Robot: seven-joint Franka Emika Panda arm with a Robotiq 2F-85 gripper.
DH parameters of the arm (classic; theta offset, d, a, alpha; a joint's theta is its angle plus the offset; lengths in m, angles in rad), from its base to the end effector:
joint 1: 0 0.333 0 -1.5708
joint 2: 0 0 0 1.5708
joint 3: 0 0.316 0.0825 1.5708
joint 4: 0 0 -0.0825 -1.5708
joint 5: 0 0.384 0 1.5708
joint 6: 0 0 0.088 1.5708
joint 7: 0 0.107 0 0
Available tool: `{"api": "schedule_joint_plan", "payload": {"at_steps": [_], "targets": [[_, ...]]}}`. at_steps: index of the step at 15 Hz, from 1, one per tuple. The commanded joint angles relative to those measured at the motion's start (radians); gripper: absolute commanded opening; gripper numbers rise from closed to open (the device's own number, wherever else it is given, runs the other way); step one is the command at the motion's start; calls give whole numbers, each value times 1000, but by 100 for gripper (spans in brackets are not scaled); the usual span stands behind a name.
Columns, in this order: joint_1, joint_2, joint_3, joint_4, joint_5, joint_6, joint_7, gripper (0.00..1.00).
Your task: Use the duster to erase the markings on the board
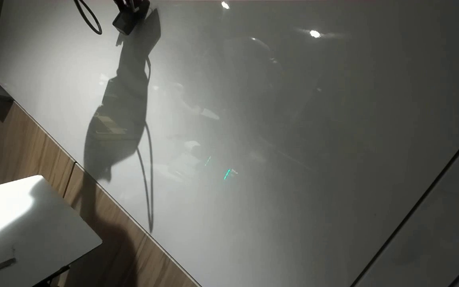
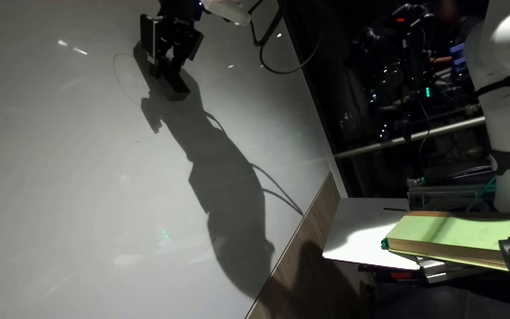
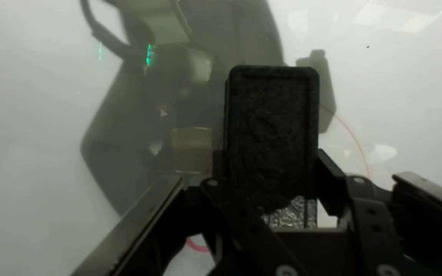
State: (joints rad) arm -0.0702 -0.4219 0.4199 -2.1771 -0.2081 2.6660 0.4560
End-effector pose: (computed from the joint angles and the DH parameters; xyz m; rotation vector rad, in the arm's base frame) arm 0.4449 0.2083 0.6477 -2.7923 -0.1133 -1.3870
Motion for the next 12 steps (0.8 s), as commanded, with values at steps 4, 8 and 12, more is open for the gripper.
{"api": "schedule_joint_plan", "payload": {"at_steps": [4, 8, 12], "targets": [[-44, 83, 3, 133, -96, -12, 62, 31], [-42, 75, 16, 91, -119, -9, 97, 31], [-46, 79, 15, 41, -152, 7, 125, 31]]}}
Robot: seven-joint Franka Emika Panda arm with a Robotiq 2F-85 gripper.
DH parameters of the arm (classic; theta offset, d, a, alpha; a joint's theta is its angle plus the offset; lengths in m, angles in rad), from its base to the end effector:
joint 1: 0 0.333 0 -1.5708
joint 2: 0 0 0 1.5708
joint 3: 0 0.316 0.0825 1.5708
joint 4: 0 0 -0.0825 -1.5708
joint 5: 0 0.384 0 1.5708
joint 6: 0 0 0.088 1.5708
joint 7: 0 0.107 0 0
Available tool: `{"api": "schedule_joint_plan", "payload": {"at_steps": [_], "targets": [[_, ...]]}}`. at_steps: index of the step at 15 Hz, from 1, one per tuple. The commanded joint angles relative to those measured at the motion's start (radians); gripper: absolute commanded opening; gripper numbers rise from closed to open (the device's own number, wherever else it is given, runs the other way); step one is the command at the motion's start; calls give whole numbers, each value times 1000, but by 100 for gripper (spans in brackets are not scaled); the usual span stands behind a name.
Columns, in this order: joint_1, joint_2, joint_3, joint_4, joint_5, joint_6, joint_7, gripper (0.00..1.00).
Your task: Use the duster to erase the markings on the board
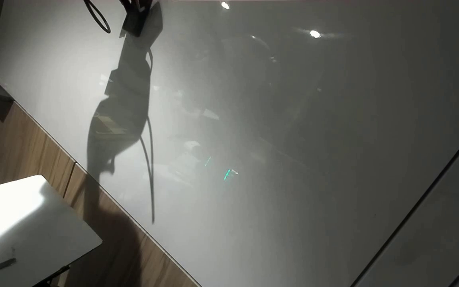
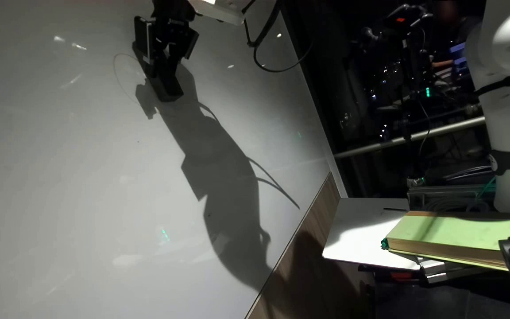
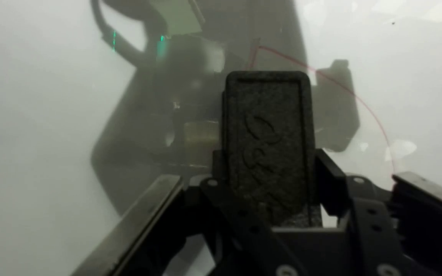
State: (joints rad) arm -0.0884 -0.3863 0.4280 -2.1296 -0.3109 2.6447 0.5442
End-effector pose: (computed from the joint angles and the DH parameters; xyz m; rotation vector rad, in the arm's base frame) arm 0.4567 0.2087 0.6525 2.7890 0.0665 1.4114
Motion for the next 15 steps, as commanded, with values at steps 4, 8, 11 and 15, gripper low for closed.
{"api": "schedule_joint_plan", "payload": {"at_steps": [4, 8, 11, 15], "targets": [[-34, 71, 3, -73, -92, 51, 77, 31], [-53, 122, -9, -138, -162, 86, 125, 31], [-90, 155, 1, -159, -204, 100, 152, 31], [-94, 159, -12, -140, -205, 85, 139, 31]]}}
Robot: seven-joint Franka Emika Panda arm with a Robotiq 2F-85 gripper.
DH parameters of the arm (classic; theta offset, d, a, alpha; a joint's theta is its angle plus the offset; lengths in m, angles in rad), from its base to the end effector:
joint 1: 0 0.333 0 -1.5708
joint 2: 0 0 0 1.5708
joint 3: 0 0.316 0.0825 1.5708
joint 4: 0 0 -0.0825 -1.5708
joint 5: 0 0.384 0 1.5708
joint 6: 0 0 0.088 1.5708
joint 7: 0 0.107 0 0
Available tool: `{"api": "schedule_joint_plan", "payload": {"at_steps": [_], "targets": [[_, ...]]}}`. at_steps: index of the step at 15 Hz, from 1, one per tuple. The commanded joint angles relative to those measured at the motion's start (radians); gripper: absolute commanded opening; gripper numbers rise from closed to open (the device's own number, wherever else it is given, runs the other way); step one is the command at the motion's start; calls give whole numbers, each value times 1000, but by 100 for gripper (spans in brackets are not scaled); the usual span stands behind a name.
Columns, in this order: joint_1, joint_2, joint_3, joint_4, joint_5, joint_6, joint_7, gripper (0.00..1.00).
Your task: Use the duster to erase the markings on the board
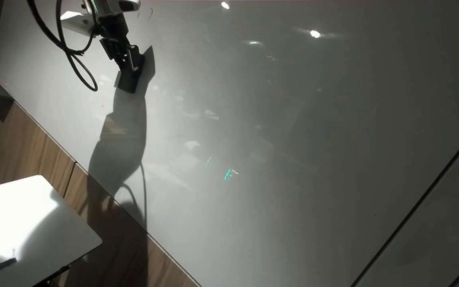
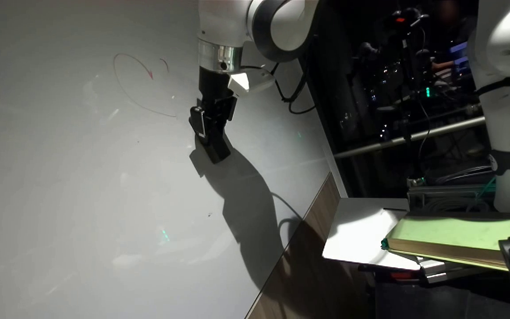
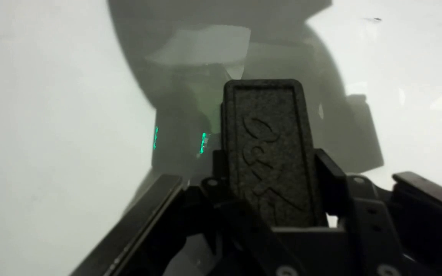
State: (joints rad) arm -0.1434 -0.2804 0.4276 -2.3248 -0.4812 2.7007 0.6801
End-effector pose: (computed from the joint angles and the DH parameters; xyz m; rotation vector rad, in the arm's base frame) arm 0.4809 0.1702 0.5081 2.8217 0.0008 1.0846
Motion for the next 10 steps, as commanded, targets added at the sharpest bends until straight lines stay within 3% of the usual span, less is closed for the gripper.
{"api": "schedule_joint_plan", "payload": {"at_steps": [1, 5, 6, 10], "targets": [[-37, 50, -14, 65, -30, 24, -2, 31], [-29, 35, -29, 122, -2, -19, -33, 31], [5, 33, -64, 136, -10, -38, -33, 31], [49, -14, -95, 191, 7, -134, -52, 31]]}}
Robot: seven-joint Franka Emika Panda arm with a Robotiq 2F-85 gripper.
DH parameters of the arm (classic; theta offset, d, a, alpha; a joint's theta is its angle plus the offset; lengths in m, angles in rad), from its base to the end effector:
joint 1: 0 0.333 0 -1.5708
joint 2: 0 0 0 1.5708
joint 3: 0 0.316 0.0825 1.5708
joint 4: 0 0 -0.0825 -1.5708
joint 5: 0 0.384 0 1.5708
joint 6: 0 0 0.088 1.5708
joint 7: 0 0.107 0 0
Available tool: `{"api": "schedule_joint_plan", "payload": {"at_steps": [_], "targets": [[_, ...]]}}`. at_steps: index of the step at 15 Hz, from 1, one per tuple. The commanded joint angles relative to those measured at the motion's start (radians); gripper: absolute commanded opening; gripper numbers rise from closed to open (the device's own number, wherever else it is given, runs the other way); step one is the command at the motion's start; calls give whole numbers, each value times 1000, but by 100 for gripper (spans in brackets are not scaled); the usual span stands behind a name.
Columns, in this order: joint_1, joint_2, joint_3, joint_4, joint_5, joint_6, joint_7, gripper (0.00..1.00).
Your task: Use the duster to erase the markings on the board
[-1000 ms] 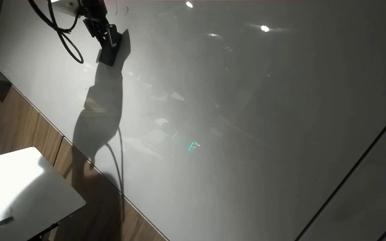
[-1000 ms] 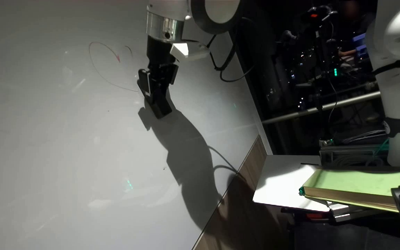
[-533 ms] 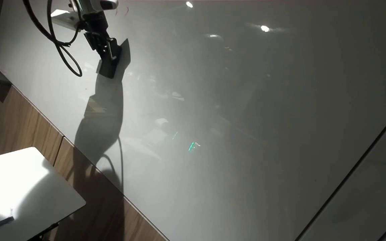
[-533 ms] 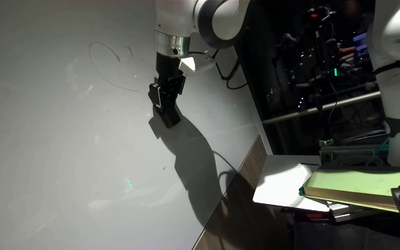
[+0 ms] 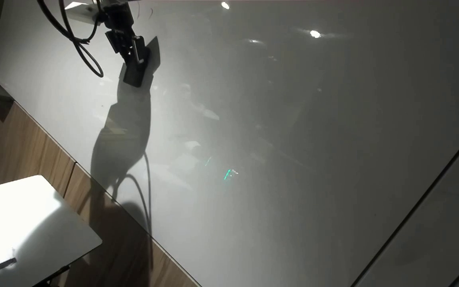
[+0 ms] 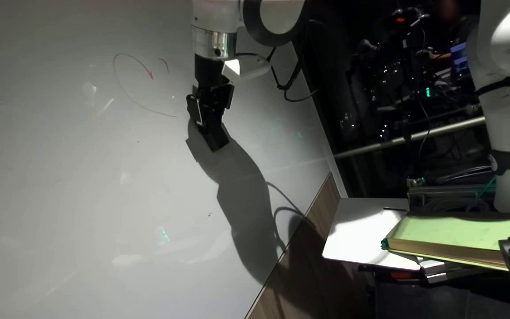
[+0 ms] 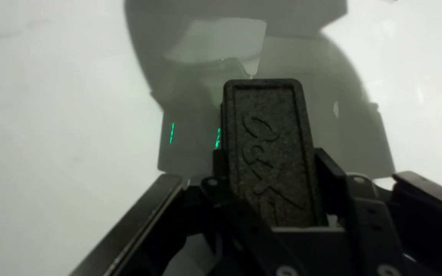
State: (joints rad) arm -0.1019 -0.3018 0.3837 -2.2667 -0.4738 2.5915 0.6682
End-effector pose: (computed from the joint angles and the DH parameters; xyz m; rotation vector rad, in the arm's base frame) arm 0.4825 0.1644 0.5382 2.7923 -0.0486 1.0593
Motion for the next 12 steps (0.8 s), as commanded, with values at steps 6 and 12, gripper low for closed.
{"api": "schedule_joint_plan", "payload": {"at_steps": [6, 12], "targets": [[43, -36, -45, 312, 19, -156, -48, 31], [70, -8, 12, 398, 3, -173, 4, 31]]}}
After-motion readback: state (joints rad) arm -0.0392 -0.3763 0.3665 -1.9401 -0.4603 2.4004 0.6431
